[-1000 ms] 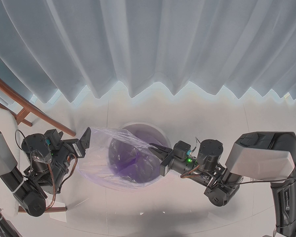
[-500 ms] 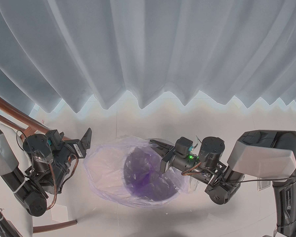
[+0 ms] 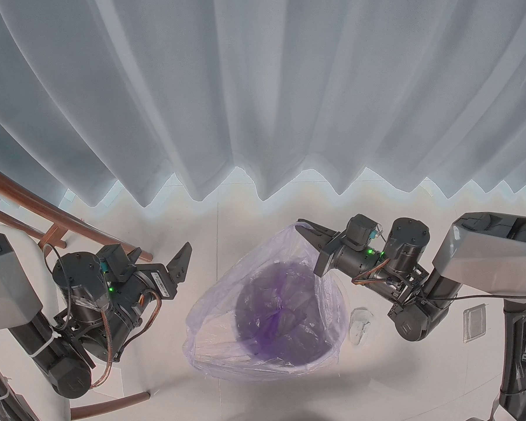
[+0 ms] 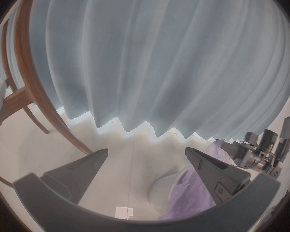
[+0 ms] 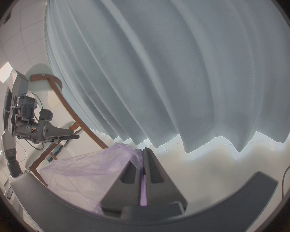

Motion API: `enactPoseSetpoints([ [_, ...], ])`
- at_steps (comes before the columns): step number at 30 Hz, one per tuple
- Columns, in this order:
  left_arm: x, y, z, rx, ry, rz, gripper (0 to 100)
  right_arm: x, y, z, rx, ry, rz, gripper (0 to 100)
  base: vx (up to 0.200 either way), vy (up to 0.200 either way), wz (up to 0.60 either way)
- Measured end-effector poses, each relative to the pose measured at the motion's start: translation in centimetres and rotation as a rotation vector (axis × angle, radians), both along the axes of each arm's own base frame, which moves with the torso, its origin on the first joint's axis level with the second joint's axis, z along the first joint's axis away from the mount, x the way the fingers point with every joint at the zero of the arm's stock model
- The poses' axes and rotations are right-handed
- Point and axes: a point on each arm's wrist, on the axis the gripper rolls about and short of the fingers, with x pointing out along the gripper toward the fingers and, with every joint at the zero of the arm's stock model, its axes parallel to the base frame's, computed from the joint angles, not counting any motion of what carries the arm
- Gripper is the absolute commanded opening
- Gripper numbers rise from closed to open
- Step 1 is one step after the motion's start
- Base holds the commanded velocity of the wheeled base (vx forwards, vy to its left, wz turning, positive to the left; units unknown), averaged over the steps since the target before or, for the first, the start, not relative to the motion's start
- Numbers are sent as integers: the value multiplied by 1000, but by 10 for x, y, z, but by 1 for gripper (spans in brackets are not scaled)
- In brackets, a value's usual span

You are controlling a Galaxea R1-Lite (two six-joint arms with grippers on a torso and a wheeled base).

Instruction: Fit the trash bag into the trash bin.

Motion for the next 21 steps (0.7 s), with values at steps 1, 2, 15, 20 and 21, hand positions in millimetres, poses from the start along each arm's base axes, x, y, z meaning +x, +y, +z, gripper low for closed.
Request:
enactPoseSetpoints([
  [1,-1,0,1,-2,-3,-9,100,1,-2,1,7,5,-4,0,0,-200,0],
  [2,-2,0,3,-3,-7,-13,100,3,-4,2,17,10,-9,0,0,0,0],
  [15,-5,-5,7,-9,-25,-16,100,17,-10,7,217,169,-8,0,0,0,0],
  [20,-2,-12,7,-104,-14,-29,100,23,-9,-4,244,219,-10,0,0,0,0],
  [21,-1,-15,7,-123,-11,-33,100,26,-9,-7,249,225,-13,0,0,0,0],
])
